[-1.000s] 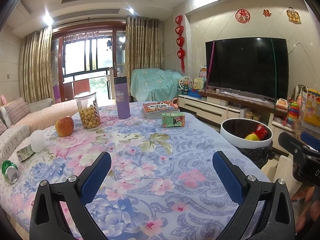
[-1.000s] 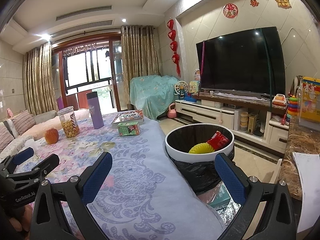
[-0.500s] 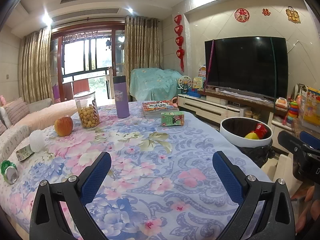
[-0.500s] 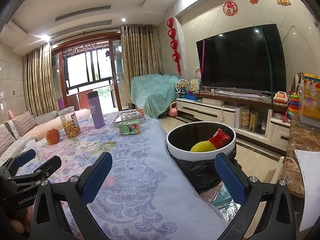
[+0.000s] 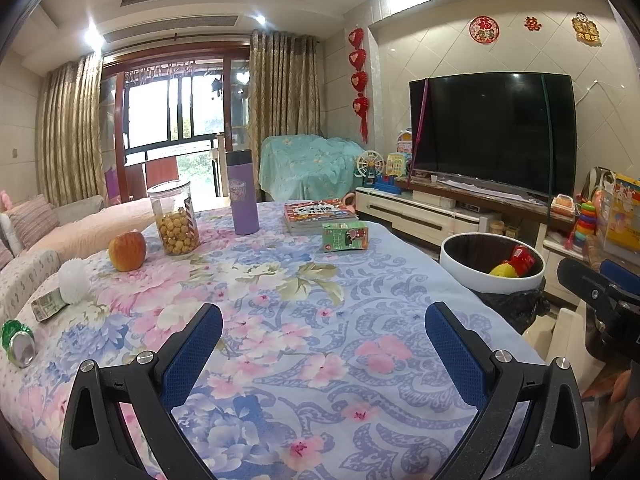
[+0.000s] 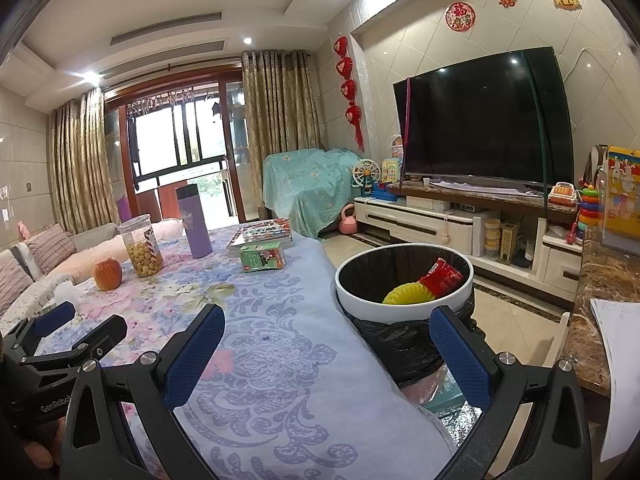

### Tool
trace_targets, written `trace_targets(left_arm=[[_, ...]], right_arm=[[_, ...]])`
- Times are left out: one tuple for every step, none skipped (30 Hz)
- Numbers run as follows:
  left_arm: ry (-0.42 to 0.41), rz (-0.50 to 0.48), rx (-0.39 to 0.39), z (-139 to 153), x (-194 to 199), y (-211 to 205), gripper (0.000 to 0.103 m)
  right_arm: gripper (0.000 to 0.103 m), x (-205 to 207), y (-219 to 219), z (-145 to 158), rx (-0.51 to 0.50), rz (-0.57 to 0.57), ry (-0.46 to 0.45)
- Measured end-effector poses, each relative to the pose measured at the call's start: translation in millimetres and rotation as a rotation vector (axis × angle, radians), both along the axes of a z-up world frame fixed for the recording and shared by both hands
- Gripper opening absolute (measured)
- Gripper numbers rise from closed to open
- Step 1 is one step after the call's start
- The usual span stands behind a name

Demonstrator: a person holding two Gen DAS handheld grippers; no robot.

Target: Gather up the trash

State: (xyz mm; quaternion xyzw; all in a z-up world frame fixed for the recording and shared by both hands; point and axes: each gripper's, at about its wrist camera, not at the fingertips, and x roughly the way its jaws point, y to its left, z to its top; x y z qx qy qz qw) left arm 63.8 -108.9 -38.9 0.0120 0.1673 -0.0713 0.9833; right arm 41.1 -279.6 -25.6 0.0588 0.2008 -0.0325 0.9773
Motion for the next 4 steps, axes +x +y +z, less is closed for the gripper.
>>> trace_targets(left_arm=[[0.001, -0.001, 0.0, -0.1, 0.0, 0.3, 0.103], [0.002, -0.001, 0.0, -0.1, 0.0, 0.7, 0.102], [0.003, -0.002, 0.0, -0.2, 0.2, 0.7, 0.102], [0.004, -0.004, -0.001, -0.3, 0.3, 1.3, 0.103]], right_arm=[[0.103, 0.1, -0.1, 0.0, 0.0, 0.0, 0.0], [0.103, -0.3, 0.1, 0.4, 0.002, 0.001, 0.001], [0.103, -0.2, 0.8, 0.7, 0.003, 0.002, 0.002], [0.103, 0.7, 0.8, 1.2, 0.003, 0.004, 0.005]])
